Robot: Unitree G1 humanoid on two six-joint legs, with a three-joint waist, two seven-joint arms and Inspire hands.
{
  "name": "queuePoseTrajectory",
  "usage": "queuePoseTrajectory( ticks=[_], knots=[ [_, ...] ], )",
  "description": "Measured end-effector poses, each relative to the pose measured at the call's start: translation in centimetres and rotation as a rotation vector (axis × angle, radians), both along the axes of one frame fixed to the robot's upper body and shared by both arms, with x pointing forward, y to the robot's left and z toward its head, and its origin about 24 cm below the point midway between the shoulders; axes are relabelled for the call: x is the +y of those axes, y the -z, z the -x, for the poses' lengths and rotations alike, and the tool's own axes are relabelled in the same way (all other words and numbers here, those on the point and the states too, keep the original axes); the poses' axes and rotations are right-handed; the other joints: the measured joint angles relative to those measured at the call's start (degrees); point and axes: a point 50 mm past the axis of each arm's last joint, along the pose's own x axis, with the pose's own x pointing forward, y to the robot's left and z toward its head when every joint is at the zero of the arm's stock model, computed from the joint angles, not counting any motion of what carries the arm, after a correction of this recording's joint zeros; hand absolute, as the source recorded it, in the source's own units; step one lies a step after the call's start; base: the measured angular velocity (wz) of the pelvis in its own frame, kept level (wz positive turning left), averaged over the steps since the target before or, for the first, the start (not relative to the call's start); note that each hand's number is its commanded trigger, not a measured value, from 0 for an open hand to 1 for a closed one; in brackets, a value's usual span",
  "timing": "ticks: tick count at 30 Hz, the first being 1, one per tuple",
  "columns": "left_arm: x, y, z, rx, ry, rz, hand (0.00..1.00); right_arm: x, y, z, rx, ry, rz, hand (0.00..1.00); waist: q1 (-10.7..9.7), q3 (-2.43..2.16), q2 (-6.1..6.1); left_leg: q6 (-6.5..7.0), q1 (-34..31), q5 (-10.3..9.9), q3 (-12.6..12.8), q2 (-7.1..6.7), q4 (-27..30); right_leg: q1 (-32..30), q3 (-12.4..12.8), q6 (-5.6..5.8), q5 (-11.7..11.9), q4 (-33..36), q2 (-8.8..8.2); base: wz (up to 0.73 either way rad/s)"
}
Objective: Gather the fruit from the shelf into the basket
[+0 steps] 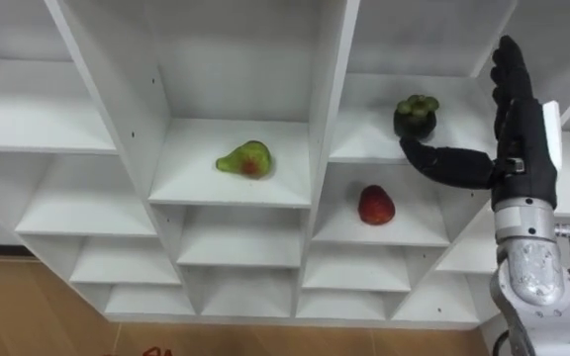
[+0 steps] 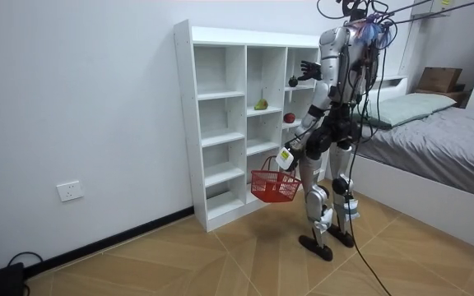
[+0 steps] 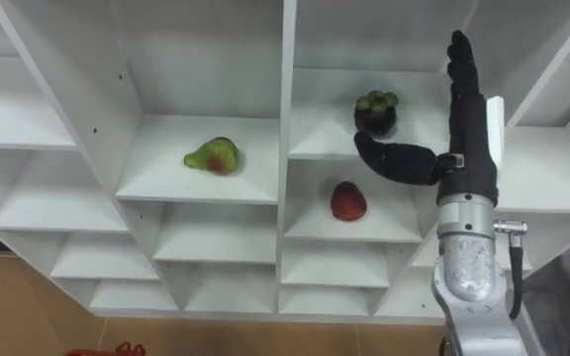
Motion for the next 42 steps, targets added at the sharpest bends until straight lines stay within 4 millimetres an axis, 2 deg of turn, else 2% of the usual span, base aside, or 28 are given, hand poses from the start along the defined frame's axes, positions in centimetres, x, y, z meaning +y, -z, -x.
queuePoseTrajectory(
  ticks=[9, 16, 22, 29, 34, 42],
  knots=[
    [0.0, 0.0, -0.4, 0.001, 0.002, 0.001, 1.00, -0.3, 0.8, 0.0, 0.037, 0.010, -0.005, 0.00, 0.04, -0.01, -0.09, -0.08, -0.06, 0.55, -1.32, -0.21, 0.01, 0.34, -0.94, -0.03, 0.02, 0.06, -0.18, 0.07],
    [-0.2, -0.1, -0.7, -0.019, 0.009, 0.009, 1.00, -0.7, 2.5, -0.4, 0.123, 0.025, -0.036, 0.00, 1.69, 0.12, 0.12, -0.08, -0.06, 0.70, -1.32, -0.22, -0.02, 0.33, -1.15, -0.23, 0.14, 0.13, -0.18, 0.00],
    [-0.3, -0.3, -1.1, -0.032, 0.016, 0.022, 1.00, -0.7, 2.2, -0.7, 0.114, 0.025, -0.036, 0.00, 2.79, 0.22, 0.32, -0.12, -0.10, 0.75, -1.43, -0.21, -0.24, 0.31, -1.35, -0.25, 0.15, 0.13, -0.16, 0.00],
    [-0.4, -0.3, -1.4, -0.044, 0.018, 0.024, 1.00, -0.4, 1.3, -2.0, 0.084, 0.015, -0.022, 0.00, 2.80, 0.26, 0.38, -0.08, -0.21, 0.78, -1.76, -0.32, -0.19, 0.22, -2.34, -0.24, 0.15, 0.03, -0.32, 0.02],
    [-0.4, -0.3, -1.4, -0.041, 0.018, 0.024, 1.00, -0.5, 1.5, -2.5, 0.099, 0.019, -0.023, 0.00, 2.83, 0.25, 0.38, -0.09, -0.18, 0.79, -2.03, -0.31, -0.10, 0.17, -2.64, -0.24, 0.15, -0.06, -0.32, 0.03],
    [-0.3, -0.2, -1.1, -0.020, 0.000, 0.033, 1.00, -0.6, 1.8, -2.6, 0.120, 0.027, -0.027, 0.00, 2.77, 0.00, 0.34, -0.08, -0.77, 0.86, -2.46, -0.41, 0.26, 0.22, -2.99, -0.24, 0.15, 0.01, -0.38, 0.02]
  ],
)
